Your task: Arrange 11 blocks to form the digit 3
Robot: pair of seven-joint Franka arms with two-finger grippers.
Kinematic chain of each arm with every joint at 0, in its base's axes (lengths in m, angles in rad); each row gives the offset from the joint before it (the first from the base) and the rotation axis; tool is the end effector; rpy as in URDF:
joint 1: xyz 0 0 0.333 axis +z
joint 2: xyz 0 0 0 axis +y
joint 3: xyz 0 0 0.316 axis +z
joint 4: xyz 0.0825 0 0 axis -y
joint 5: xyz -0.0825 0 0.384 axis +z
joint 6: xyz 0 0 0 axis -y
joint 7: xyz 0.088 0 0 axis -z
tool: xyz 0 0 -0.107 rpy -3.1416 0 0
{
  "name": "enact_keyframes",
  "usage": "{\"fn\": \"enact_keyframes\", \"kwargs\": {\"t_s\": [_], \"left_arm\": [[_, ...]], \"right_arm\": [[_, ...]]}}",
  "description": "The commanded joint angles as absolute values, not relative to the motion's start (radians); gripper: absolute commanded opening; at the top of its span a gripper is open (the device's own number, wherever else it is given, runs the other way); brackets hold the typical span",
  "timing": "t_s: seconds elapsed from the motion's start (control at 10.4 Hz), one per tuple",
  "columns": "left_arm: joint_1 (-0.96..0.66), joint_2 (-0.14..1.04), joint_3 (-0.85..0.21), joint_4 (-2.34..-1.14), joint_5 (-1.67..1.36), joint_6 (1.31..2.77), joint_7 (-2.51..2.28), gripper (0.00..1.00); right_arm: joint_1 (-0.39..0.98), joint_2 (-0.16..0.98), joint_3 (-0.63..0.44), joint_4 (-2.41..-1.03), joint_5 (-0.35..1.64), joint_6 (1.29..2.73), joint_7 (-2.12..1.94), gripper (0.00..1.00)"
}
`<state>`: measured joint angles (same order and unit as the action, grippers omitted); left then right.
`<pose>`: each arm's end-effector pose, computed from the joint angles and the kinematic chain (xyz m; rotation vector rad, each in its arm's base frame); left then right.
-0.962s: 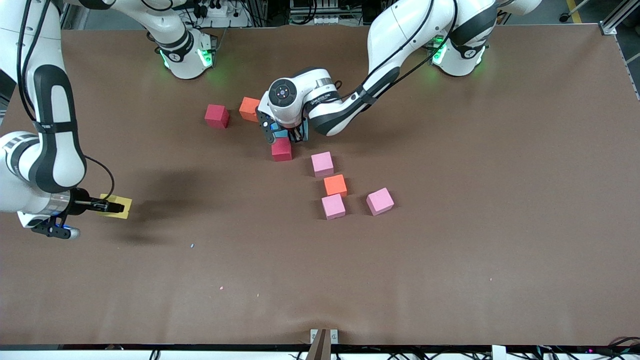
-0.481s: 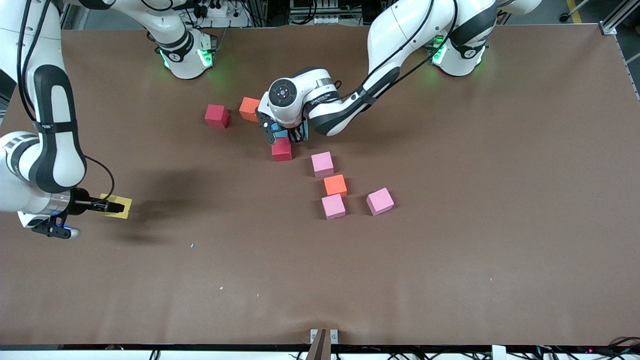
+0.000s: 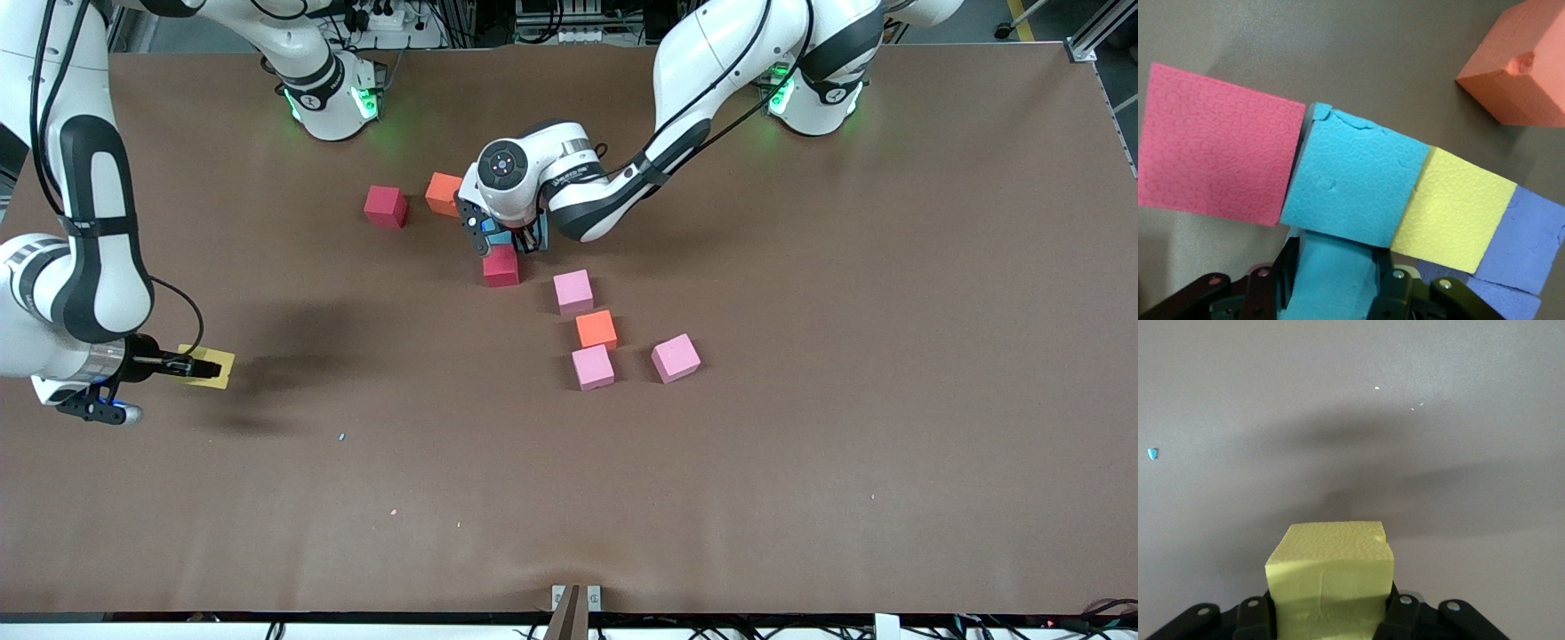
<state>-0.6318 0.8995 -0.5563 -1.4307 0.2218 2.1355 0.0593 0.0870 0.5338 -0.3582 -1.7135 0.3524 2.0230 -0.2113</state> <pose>0.3449 -0.6268 0.2046 2.4243 -1.6791 -0.2750 0.6349 -0.1339 0.2814 -2.9592 0.3190 0.2169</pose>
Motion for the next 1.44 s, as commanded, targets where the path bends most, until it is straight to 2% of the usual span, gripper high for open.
{"fn": "enact_keyframes", "kwargs": {"t_s": [0.0,0.96,1.06,1.15,1.25,1.35], "left_arm": [[-0.644,0.902,-0.546,-1.414,0.209,2.137,0.122,0.43],[-0.641,0.902,-0.546,-1.417,0.210,2.137,0.133,0.47],[-0.641,0.902,-0.546,-1.417,0.210,2.137,0.140,0.72],[-0.638,0.902,-0.546,-1.417,0.209,2.137,0.167,0.79],[-0.638,0.902,-0.546,-1.417,0.210,2.137,0.173,0.80],[-0.637,0.902,-0.546,-1.419,0.210,2.137,0.181,1.00]], "right_arm": [[0.064,0.522,-0.341,-1.721,0.345,2.020,-0.216,0.23],[0.067,0.523,-0.341,-1.718,0.345,2.025,-0.212,0.23],[0.069,0.523,-0.341,-1.720,0.345,2.025,-0.212,0.23],[0.069,0.523,-0.341,-1.718,0.345,2.026,-0.212,0.23],[0.069,0.523,-0.341,-1.718,0.345,2.026,-0.212,0.23],[0.071,0.523,-0.341,-1.718,0.345,2.026,-0.210,0.23]]}}
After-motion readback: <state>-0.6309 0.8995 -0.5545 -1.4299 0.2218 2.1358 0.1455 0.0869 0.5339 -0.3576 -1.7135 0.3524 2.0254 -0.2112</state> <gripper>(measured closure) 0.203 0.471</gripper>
